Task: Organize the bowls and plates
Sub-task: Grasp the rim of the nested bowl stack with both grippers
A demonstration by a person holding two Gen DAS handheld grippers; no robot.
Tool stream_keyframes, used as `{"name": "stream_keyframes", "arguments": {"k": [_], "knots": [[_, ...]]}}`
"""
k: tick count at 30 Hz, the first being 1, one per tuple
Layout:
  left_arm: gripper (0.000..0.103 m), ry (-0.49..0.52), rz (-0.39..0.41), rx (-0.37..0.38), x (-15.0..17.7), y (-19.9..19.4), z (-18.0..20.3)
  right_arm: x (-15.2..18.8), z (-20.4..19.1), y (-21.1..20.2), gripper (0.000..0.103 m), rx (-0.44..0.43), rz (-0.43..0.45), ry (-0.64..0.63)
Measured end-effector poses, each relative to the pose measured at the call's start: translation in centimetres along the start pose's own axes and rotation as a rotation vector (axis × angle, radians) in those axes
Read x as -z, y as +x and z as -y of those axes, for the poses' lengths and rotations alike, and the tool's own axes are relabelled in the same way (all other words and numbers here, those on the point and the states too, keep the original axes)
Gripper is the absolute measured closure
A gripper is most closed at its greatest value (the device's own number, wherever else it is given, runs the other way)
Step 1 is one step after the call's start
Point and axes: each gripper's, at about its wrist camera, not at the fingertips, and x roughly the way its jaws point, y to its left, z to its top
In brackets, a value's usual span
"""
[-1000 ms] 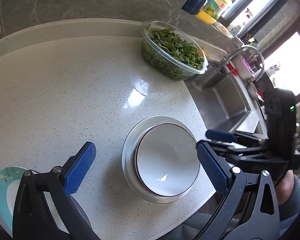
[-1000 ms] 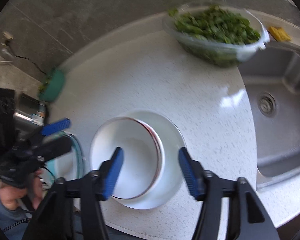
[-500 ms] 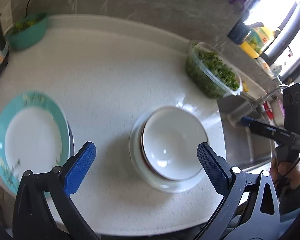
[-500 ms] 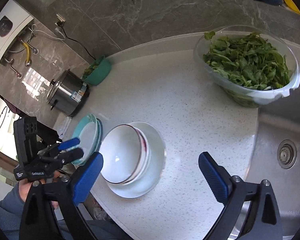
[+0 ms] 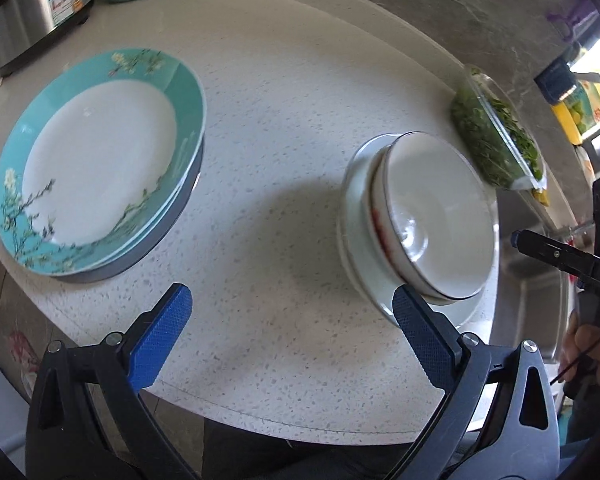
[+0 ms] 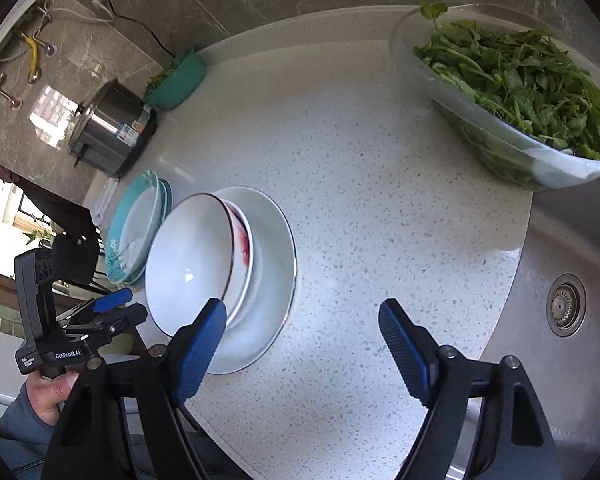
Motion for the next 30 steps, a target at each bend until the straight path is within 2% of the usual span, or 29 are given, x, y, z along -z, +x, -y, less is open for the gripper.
{"name": "stream_keyframes", "arguments": {"k": [12, 18, 28, 30], "knots": [[0.002, -0.018, -0.034, 0.000, -0.9, 3.2, -0.9, -0.2, 0.4, 2.4, 0.021, 0.048, -0.079, -0.048], [0.003, 0.012, -0.032, -0.057, -2.5, 5.8, 1.6, -0.6, 0.3, 3.7, 0.022, 0.067, -0.094, -0.108], [0.003, 0.066, -0.039, -0.136, -3.3, 8.3, 2.7, -1.2, -0.1, 6.1, 0.030, 0.069, -0.131, -0.189], [0.003, 0.079, -0.028, -0.133, -3.4, 8.5, 3.0, -1.2, 0.1, 6.5, 0.031, 0.064, -0.135, -0.189]]}}
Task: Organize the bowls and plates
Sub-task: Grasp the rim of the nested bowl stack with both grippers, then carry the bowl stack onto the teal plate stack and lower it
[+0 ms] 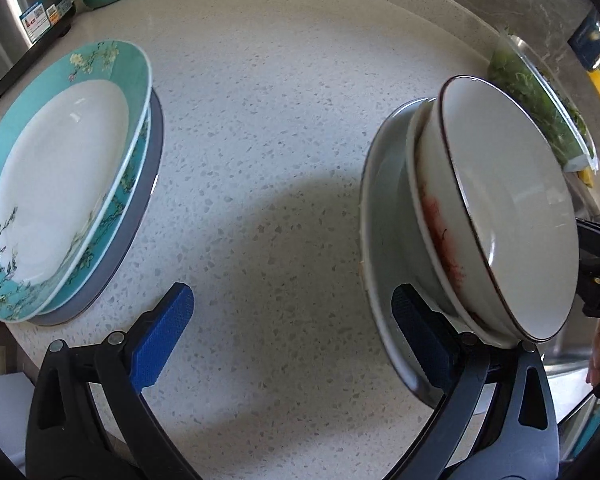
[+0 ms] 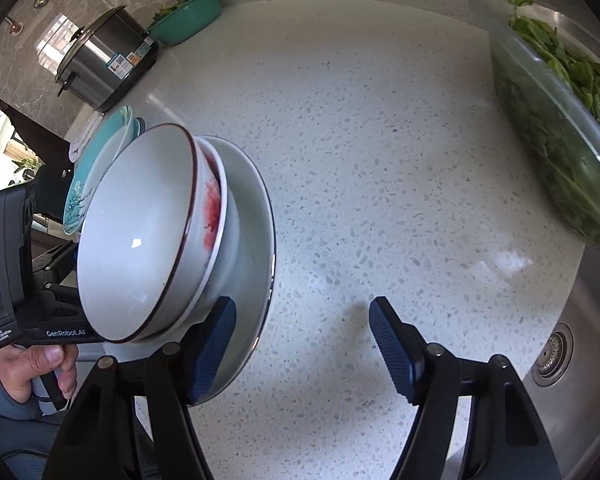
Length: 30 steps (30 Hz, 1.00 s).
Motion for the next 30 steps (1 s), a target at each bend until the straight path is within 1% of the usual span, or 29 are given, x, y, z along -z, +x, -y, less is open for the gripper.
{"name": "stream_keyframes", "arguments": {"k": [3, 5, 7, 9, 10, 15, 17, 21, 22, 24, 25, 26, 27, 28, 30], "knots": [[0.003, 0.009, 0.006, -0.001, -0.3, 0.3, 0.4, -0.1, -0.2, 0.4, 0.032, 0.005, 0.000, -0.007], [0.003, 0.014, 0.015, -0.009, -0.5, 0.3, 0.6, -0.3, -0.4, 0.4, 0.037, 0.007, 0.000, -0.006], [0.011, 0.024, 0.023, 0.003, -0.6, 0.1, 1.0, -0.4, -0.8, 0.5, 0.041, 0.014, 0.000, -0.017], [0.023, 0.030, 0.029, 0.022, -0.9, 0.1, 1.5, -0.5, -1.3, 0.8, 0.043, 0.019, -0.004, -0.033], [0.025, 0.034, 0.031, 0.027, -1.0, 0.1, 1.6, -0.5, -1.5, 0.9, 0.045, 0.016, -0.005, -0.036], [0.050, 0.050, 0.031, 0.029, -1.3, 0.1, 2.2, -0.8, -1.9, 1.1, 0.046, 0.014, 0.007, -0.035], [0.055, 0.056, 0.034, 0.042, -1.6, 0.3, 2.6, -0.9, -2.3, 1.3, 0.048, 0.012, 0.012, -0.045], [0.061, 0.065, 0.045, 0.051, -1.9, 0.3, 3.2, -1.0, -2.5, 1.5, 0.051, 0.006, 0.024, -0.045], [0.062, 0.063, 0.046, 0.051, -2.1, 0.3, 3.4, -1.1, -2.6, 1.5, 0.054, 0.005, 0.026, -0.042], [0.072, 0.067, 0.049, 0.072, -2.1, 0.3, 3.5, -1.2, -2.7, 1.7, 0.062, -0.005, 0.028, -0.039], [0.074, 0.077, 0.052, 0.074, -2.2, 0.3, 3.7, -1.3, -2.8, 1.8, 0.071, -0.017, 0.031, -0.038], [0.080, 0.088, 0.056, 0.073, -2.1, 0.2, 4.0, -1.4, -3.0, 2.0, 0.071, -0.020, 0.033, -0.038], [0.082, 0.100, 0.062, 0.067, -2.2, 0.3, 4.4, -1.4, -3.1, 2.0, 0.071, -0.014, 0.043, -0.043], [0.082, 0.100, 0.065, 0.060, -2.2, 0.3, 4.5, -1.5, -3.0, 2.1, 0.072, -0.016, 0.047, -0.041], [0.082, 0.090, 0.067, 0.070, -2.5, 0.4, 4.4, -1.6, -2.6, 2.1, 0.077, -0.037, 0.052, -0.010]]}}
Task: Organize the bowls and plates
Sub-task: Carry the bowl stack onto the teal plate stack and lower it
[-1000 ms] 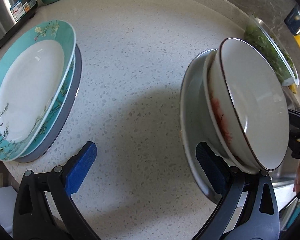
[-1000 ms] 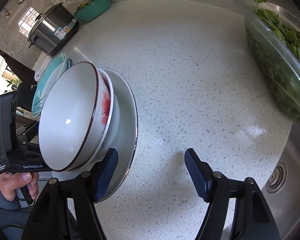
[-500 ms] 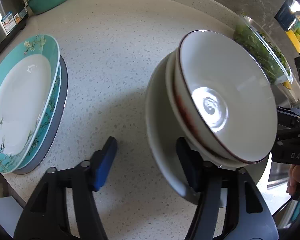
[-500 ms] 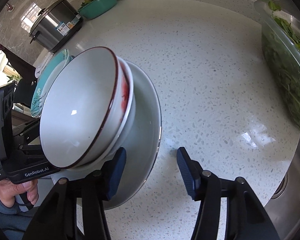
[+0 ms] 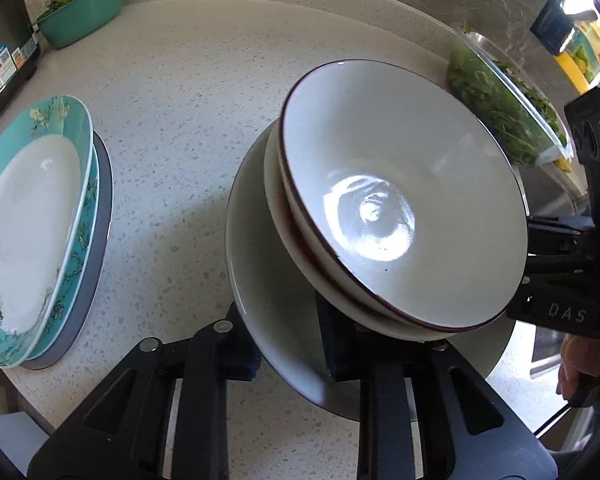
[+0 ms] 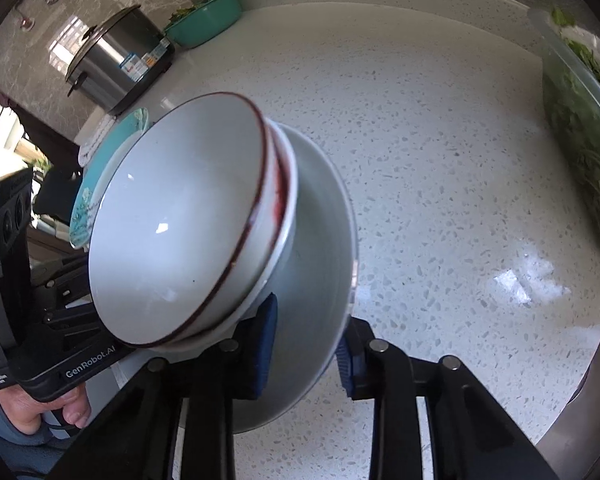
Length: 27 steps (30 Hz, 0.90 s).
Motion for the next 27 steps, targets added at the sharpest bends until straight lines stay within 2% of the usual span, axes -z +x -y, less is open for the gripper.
{"name": "stream_keyframes", "arguments": {"k": [2, 17, 27], "knots": [[0.082, 0.006, 0.002, -0.001, -0.1, 0.1, 0.0, 0.1, 0.7, -0.1, 0.079, -0.029, 0.006, 0.037], [0.087, 0.021, -0.005, 0.005, -0.1, -0.3, 0.0, 1.0, 0.6, -0.9, 0.080, -0.009, 0.027, 0.082], [0.087, 0.031, 0.031, 0.000, 0.0, -3.6, 1.0, 1.4, -0.7, -3.7, 0.079, -0.013, 0.065, 0.067]]}}
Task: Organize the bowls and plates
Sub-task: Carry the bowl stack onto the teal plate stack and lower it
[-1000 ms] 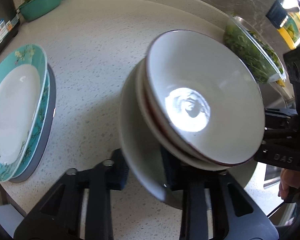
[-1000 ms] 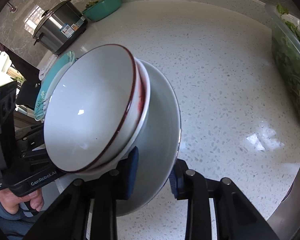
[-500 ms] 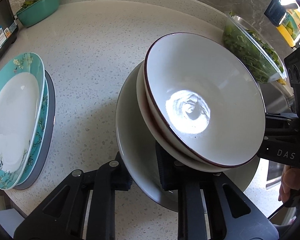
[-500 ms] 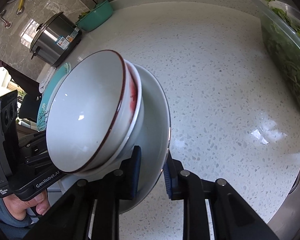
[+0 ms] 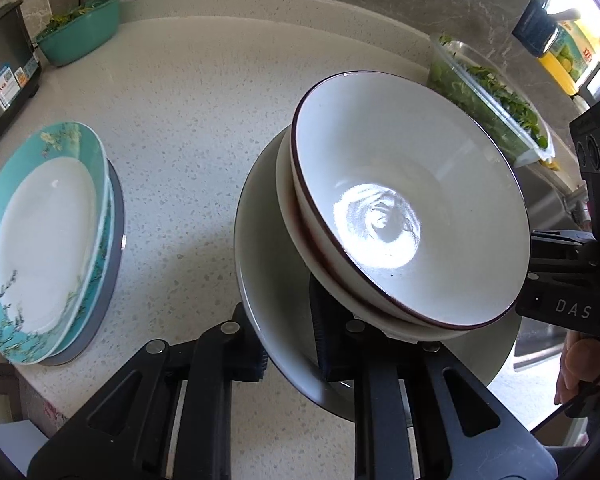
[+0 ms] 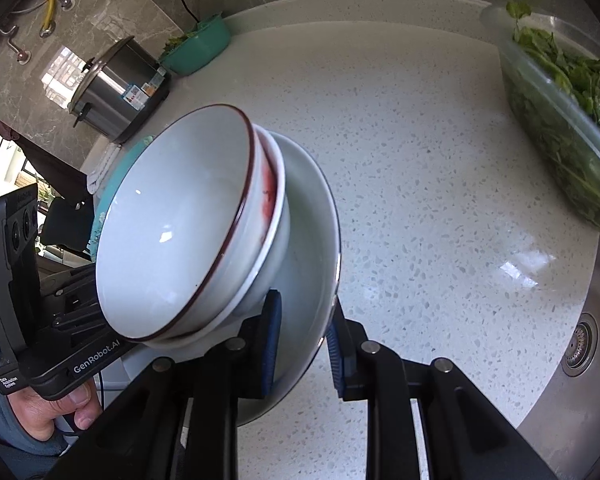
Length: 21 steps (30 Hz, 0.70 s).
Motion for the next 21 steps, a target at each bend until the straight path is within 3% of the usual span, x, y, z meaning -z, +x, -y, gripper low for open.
{"name": "stream_keyframes", "arguments": {"k": [11, 21], "knots": [[0.087, -0.019, 0.060, -0.015, -0.6, -6.3, -2.7, -1.5, -6.2, -3.3, 0.078, -0.009, 0.061, -0.075], [0.087, 0.002, 0.071, 0.012, -0.9, -11.2, -14.8, -4.8, -16.1, -0.1, 0.078, 0.010, 0.085, -0.090]]}}
